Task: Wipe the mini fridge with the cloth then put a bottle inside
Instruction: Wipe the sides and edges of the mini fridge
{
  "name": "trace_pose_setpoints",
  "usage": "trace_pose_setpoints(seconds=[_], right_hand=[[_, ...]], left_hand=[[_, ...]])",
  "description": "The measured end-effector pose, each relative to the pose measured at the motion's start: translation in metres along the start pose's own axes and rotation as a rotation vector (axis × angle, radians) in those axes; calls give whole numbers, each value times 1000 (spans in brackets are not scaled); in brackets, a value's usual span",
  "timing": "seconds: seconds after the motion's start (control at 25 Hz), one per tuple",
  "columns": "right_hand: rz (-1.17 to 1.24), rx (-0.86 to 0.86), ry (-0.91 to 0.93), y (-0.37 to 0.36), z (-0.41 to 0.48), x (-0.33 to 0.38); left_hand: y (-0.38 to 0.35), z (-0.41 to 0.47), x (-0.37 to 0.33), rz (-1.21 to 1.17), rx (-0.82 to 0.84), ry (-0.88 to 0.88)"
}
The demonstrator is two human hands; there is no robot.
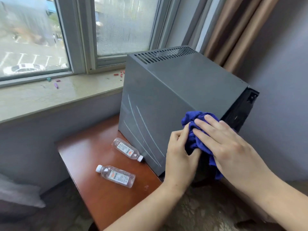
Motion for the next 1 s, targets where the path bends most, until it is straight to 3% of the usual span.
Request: trace_pose_setpoints(seconds=[0.2, 0.68, 0.84, 1.0], right_hand=[[-14, -9, -4, -20, 51, 18], [-76, 142, 183, -114, 312, 102], [-103, 262, 182, -158, 336, 126], [-95, 378, 214, -188, 306, 131]], left_hand=[[31, 33, 16, 29, -50, 46], [187, 216, 133, 66, -310, 220], [201, 223, 181, 43, -314, 331], [182, 187, 217, 12, -327, 413]])
Point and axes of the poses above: each hand's wrist, its own z-axis towards the middle knuckle, its own y-axis out of the back of the hand, x = y × z, the point moved 5 cm from there along z, towards the middle knuckle, and after that the axes turned 2 degrees about -x, right-handed, at the moved point
